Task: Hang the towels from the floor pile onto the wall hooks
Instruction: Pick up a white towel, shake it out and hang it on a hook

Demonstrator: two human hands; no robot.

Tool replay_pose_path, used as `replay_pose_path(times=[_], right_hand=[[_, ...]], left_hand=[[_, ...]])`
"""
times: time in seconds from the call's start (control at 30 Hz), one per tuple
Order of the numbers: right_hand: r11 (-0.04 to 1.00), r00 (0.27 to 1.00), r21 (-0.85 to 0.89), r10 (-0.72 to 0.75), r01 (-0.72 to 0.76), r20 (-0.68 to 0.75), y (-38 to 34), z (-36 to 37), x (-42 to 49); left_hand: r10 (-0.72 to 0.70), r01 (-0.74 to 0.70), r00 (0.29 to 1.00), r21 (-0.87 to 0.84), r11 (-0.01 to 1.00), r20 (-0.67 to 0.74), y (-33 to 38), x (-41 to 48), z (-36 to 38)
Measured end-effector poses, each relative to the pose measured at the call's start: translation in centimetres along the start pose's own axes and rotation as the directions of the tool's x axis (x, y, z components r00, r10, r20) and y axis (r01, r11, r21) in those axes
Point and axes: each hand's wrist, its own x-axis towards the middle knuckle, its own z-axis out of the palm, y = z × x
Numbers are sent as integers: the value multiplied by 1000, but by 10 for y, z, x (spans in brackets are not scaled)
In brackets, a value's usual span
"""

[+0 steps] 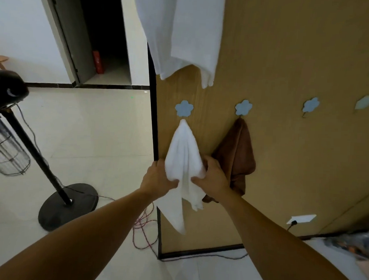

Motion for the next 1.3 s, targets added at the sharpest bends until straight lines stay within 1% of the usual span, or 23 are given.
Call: replay_pose_path(times=[0.07, 0.1, 0.2, 0.27, 0.33, 0.4, 0.47, 0.53, 0.6, 0.7, 0.8, 0.9, 0.97, 1.07, 1.2, 1.3], right_hand=[[999, 999, -46, 22, -24, -45, -2, -10, -18], [997, 995, -53, 51, -55, -80, -2, -14, -27], [987, 969, 0, 155, -158, -190, -6, -18, -62], [980, 950, -2, 194, -201, -244, -7, -9, -91], [956, 927, -2, 283, -292, -244, -7, 2, -124], [912, 895, -12, 399, -410, -201, -4, 7, -160], [872, 858, -18, 476, -488, -193, 2, 2, -197], [835, 809, 9, 536, -550, -242, 9, -9, -236], [798, 755, 25, 579, -602, -307, 18, -22, -278], [745, 679, 56, 634, -665, -371, 30, -41, -344], [678, 591, 109, 698, -726, -405, 44, -57, -419], [620, 513, 140, 738, -772, -438, 56, -68, -502], [560, 434, 188, 778, -807, -453, 65, -71, -561], [454, 313, 271, 845, -849, -434, 82, -68, -648], [324, 171, 353, 900, -878, -400, 104, -58, -729], [232, 99, 394, 939, -889, -328, 125, -42, -768]], left_hand=[[3, -2, 998, 27, 1000, -58, -1, -3, -4], [30, -26, 995, 45, 999, -90, -2, -4, -6], [157, -145, 976, 87, 986, -148, -8, -12, -10], [252, -230, 952, 135, 964, -174, -12, -23, -8], [310, -278, 934, 184, 943, -176, -12, -37, -2], [351, -317, 928, 229, 921, -129, -9, -56, 8], [395, -366, 918, 284, 886, -48, -1, -76, 21], [417, -416, 907, 295, 860, 63, 14, -97, 37], [436, -483, 873, 266, 834, 219, 31, -124, 57], [447, -578, 775, 215, 787, 447, 63, -173, 86], [497, -687, 626, 124, 716, 600, 97, -232, 116], [502, -749, 474, 31, 662, 723, 125, -302, 147], [485, -778, 380, -12, 628, 787, 138, -355, 169], [433, -826, 236, -55, 561, 870, 148, -433, 204], [375, -858, 130, -86, 506, 918, 154, -505, 244], [320, -874, 59, -106, 475, 946, 148, -543, 276]])
